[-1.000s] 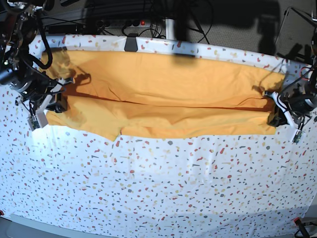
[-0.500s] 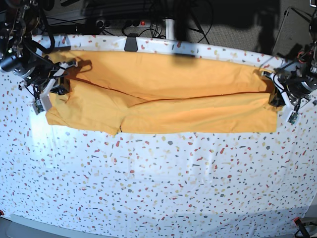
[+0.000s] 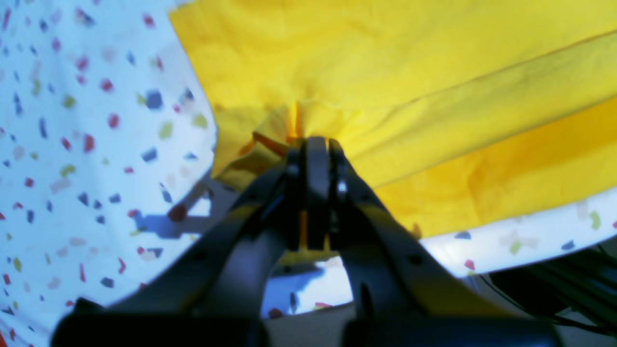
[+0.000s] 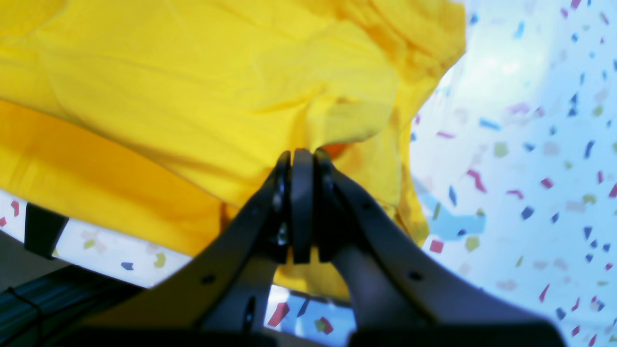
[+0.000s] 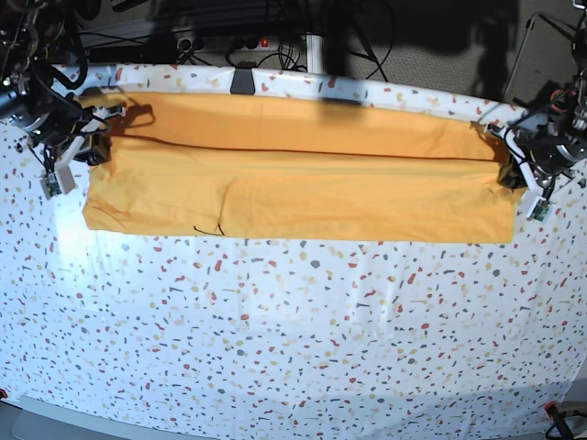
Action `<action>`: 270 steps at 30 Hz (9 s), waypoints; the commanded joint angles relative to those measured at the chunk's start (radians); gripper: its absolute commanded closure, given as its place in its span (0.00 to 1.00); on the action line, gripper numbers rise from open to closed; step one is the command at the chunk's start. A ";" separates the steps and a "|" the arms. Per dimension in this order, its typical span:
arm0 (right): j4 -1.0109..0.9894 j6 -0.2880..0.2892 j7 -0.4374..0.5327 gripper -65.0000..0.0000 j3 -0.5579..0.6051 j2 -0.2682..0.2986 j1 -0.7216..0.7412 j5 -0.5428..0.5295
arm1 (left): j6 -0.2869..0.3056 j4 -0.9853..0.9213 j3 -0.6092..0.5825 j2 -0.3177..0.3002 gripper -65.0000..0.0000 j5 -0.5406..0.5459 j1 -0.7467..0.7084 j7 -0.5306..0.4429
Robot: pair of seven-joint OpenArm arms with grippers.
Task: Fold the T-shirt properly
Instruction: 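Lay the folded edge down along the collar with both grippers, then open both grippers and release the folded strip, then move the left gripper to the strip's end and grasp it, then lift the strip end with the left gripper and fold it toward the right gripper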
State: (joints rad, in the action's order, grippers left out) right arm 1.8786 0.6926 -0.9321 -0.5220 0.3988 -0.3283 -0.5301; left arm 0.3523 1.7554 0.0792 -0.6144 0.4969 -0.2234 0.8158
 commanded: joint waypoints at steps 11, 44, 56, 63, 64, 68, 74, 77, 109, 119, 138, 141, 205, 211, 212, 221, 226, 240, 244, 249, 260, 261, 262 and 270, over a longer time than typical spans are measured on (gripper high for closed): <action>0.019 0.006 -0.018 1.00 -0.008 0.014 -0.038 -0.051 | -0.001 0.016 0.012 -0.018 1.00 0.001 -0.010 -0.016; 0.229 0.006 -0.044 0.54 -0.147 0.013 -0.033 -0.443 | 0.011 -0.351 0.012 -0.019 0.52 0.075 0.288 -0.017; 0.229 0.006 -0.057 0.54 -0.147 0.013 -0.033 -0.443 | 0.225 -0.568 0.012 -0.018 0.52 0.368 0.307 0.157; 0.229 0.006 -0.061 0.54 -0.147 0.013 -0.033 -0.443 | 0.258 -0.598 0.012 -0.018 0.52 0.635 0.307 0.303; 0.229 0.006 -0.063 0.54 -0.147 0.013 -0.033 -0.444 | 0.273 -0.598 0.012 -0.018 0.52 0.682 0.307 0.333; 0.229 0.006 -0.064 0.54 -0.147 0.013 -0.033 -0.443 | 0.278 -0.598 0.012 -0.018 0.52 0.708 0.307 0.321; 0.229 0.006 -0.070 0.54 -0.147 0.013 -0.033 -0.444 | 0.278 -0.598 0.012 -0.018 0.64 0.705 0.307 0.288; 0.229 0.006 -0.075 0.54 -0.147 0.013 -0.033 -0.444 | 0.278 -0.598 0.012 -0.018 0.87 0.695 0.306 0.283; 0.229 0.006 -0.063 0.54 -0.147 -0.020 -0.032 -0.447 | 0.178 -0.137 0.011 0.260 1.00 0.546 0.273 0.331; 0.229 0.006 -0.063 0.54 -0.147 -0.019 -0.032 -0.447 | 0.179 -0.137 -0.064 0.500 1.00 0.433 0.273 0.285; 0.229 0.006 -0.048 0.54 -0.147 -0.019 -0.032 -0.447 | 0.111 -0.137 -0.329 0.534 1.00 0.252 0.274 0.122; 0.229 0.006 -0.022 0.54 -0.147 -0.019 -0.032 -0.447 | 0.111 -0.137 -0.329 0.534 0.72 0.367 0.274 0.122; -0.398 0.006 -0.185 0.54 -0.168 0.092 0.313 -0.122 | 0.106 -0.138 -0.331 0.492 0.52 -0.077 0.201 -0.084; -0.575 0.006 -0.191 0.54 -0.168 0.117 0.314 -0.214 | 0.105 -0.138 -0.331 0.492 0.52 -0.077 0.201 -0.085; -0.615 0.006 -0.190 0.54 -0.168 0.120 0.314 -0.234 | 0.105 -0.138 -0.331 0.492 0.52 -0.077 0.201 -0.084; -0.826 0.006 -0.193 0.54 -0.168 0.127 0.314 -0.442 | 0.105 -0.138 -0.331 0.492 0.52 -0.077 0.201 -0.084; -0.826 0.006 -0.299 0.54 -0.168 0.127 0.317 -0.554 | 0.105 -0.138 -0.331 0.492 0.52 -0.077 0.201 -0.084; -0.826 0.006 -0.391 0.54 -0.168 0.128 0.317 -0.738 | 0.107 -0.136 -0.331 0.501 0.52 0.157 0.208 -0.064; -0.826 0.006 -0.387 0.54 -0.168 0.134 0.317 -0.738 | 0.107 -0.136 -0.354 0.504 0.52 0.159 0.206 -0.062; -0.826 0.006 -0.385 0.54 -0.168 0.155 0.317 -0.738 | 0.107 -0.136 -0.451 0.504 0.52 0.158 0.207 -0.081; -0.826 0.006 -0.431 0.27 -0.168 0.219 0.320 -0.835 | 0.106 -0.136 -0.515 0.571 0.52 0.018 0.209 -0.086; -0.826 0.006 -0.431 0.27 -0.168 0.219 0.320 -0.859 | 0.106 -0.136 -0.515 0.575 0.52 0.016 0.209 -0.088; -0.826 0.006 -0.439 0.27 -0.168 0.219 0.320 -0.882 | 0.106 -0.136 -0.515 0.579 0.52 0.016 0.209 -0.088; -0.826 0.006 -0.464 0.27 -0.168 0.219 0.320 -0.918 | 0.106 -0.136 -0.515 0.603 0.52 0.016 0.211 -0.096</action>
State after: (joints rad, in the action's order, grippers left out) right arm 1.0405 0.6975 -1.4036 -0.6857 0.5903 -0.0200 -1.4281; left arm 0.4515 1.5993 -0.4347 -0.0212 0.4942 -0.0299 0.7422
